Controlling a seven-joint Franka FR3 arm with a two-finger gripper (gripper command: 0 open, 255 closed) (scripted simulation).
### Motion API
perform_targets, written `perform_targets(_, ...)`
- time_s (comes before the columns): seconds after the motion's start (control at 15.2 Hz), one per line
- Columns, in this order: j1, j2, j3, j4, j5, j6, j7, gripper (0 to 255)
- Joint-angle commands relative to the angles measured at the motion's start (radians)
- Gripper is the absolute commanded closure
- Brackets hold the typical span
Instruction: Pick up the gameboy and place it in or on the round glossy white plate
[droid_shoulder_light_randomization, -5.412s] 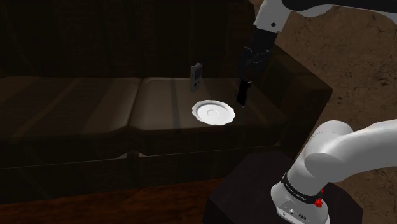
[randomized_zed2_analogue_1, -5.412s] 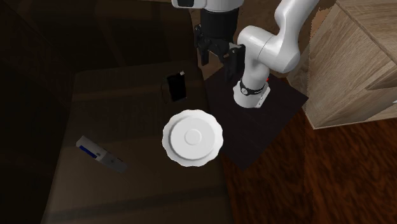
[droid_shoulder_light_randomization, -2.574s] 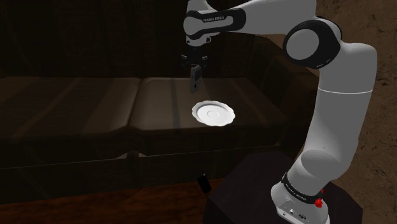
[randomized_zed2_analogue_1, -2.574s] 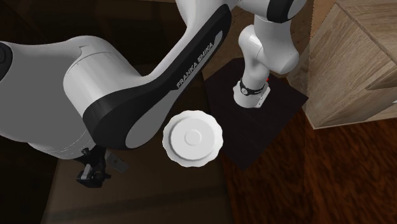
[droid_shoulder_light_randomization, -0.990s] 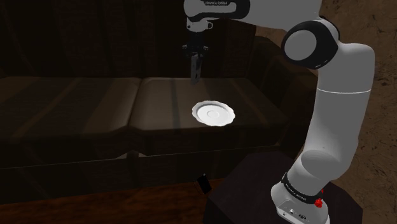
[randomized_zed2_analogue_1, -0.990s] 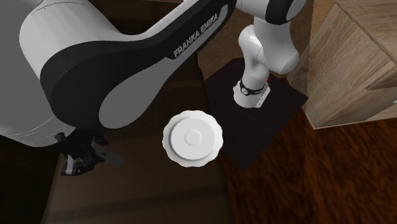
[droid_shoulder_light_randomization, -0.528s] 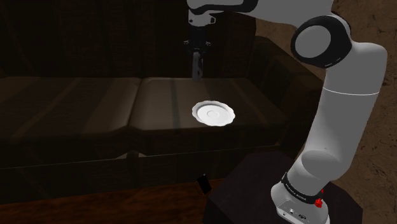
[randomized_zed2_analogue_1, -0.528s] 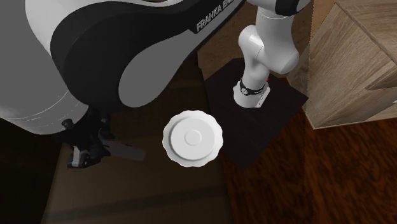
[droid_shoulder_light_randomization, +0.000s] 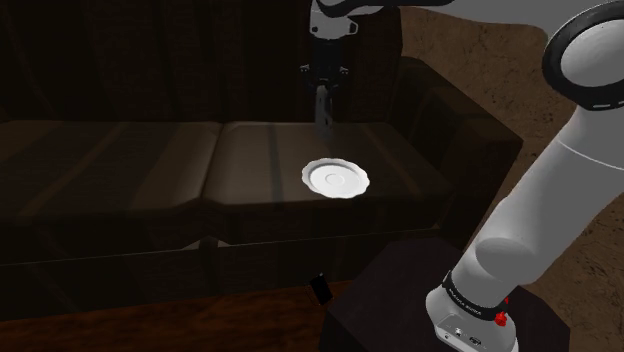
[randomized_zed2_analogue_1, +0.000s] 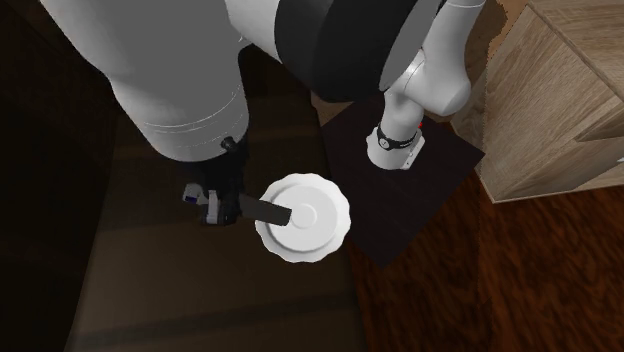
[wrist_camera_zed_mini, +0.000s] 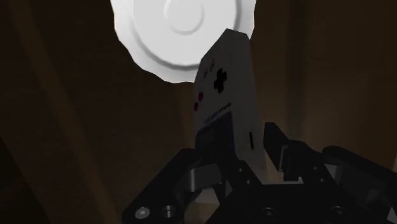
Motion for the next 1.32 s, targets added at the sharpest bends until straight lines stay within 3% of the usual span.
perform_targets(0.0,0.009,-0.075,0.009,-0.081,0.007,0.005,0.018,255)
perform_targets(0.53,0.052,-0.349,0.056,-0.306,0.049,-0.045,0.093,255)
perform_targets(1.25,0.055,-0.369,0.059,-0.472,0.053,0.101,0.098,255)
